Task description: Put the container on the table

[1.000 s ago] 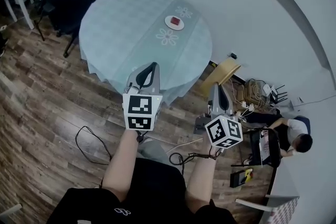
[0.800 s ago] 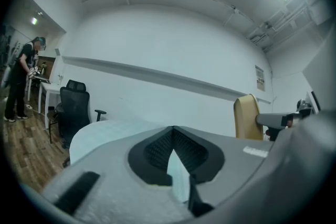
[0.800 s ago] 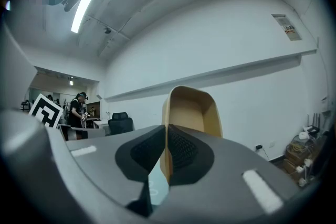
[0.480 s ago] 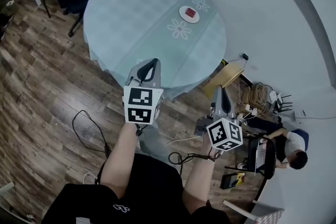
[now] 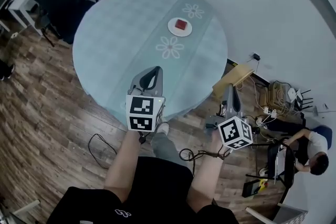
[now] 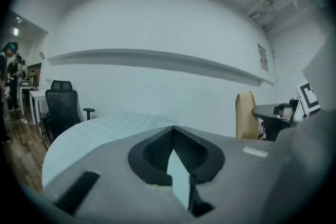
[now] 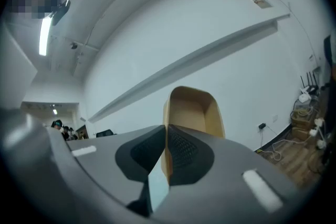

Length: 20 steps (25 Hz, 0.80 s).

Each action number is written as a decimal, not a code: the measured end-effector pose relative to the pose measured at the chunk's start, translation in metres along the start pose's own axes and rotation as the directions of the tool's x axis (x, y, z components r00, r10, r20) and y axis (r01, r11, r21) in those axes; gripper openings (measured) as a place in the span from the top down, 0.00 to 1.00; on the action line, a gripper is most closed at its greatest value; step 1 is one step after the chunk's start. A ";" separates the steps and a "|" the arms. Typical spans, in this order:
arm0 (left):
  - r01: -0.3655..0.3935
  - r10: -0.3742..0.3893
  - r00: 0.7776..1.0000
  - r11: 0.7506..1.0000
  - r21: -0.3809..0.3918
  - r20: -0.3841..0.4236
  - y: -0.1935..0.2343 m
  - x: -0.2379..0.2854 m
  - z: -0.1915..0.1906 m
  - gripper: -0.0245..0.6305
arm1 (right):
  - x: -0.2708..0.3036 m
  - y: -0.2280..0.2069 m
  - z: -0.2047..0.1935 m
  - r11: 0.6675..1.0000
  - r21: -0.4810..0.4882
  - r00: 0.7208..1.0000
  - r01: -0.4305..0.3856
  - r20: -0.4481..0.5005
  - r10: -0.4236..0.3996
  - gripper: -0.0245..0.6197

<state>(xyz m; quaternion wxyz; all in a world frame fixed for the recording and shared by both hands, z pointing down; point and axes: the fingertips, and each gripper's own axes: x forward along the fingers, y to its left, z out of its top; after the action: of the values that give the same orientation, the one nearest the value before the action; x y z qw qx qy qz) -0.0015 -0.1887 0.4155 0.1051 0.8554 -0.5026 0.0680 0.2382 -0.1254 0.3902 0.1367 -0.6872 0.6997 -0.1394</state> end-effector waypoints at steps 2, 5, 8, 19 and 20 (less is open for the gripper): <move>-0.011 0.011 1.000 1.000 0.022 0.010 -0.005 0.027 0.019 0.96 | 0.028 -0.019 0.014 0.999 0.033 1.000 -0.012 0.021 0.011 0.92; -0.044 0.043 0.999 0.999 0.025 0.027 -0.006 0.057 0.039 0.96 | 0.068 -0.031 0.027 0.997 0.052 0.998 -0.053 0.029 0.052 0.92; -0.076 0.075 0.997 0.997 0.028 0.027 -0.004 0.080 0.044 0.96 | 0.103 -0.038 0.025 0.994 0.058 0.996 -0.088 -0.003 0.088 0.92; -0.129 0.127 0.986 0.992 -0.010 -0.104 0.048 0.117 -0.002 0.96 | 0.173 -0.013 -0.046 0.985 -0.061 0.966 -0.159 -0.215 0.142 0.92; -0.128 0.125 0.986 0.992 -0.022 -0.115 0.050 0.122 -0.008 0.96 | 0.177 -0.010 -0.056 0.978 -0.106 0.954 -0.178 -0.263 0.146 0.92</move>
<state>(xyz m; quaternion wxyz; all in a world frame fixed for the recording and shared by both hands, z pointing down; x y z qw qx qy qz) 0.0139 -0.3137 0.4556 0.1416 0.8149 -0.5500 0.1155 0.2226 -0.3018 0.4456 0.0126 -0.6113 0.7730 -0.1691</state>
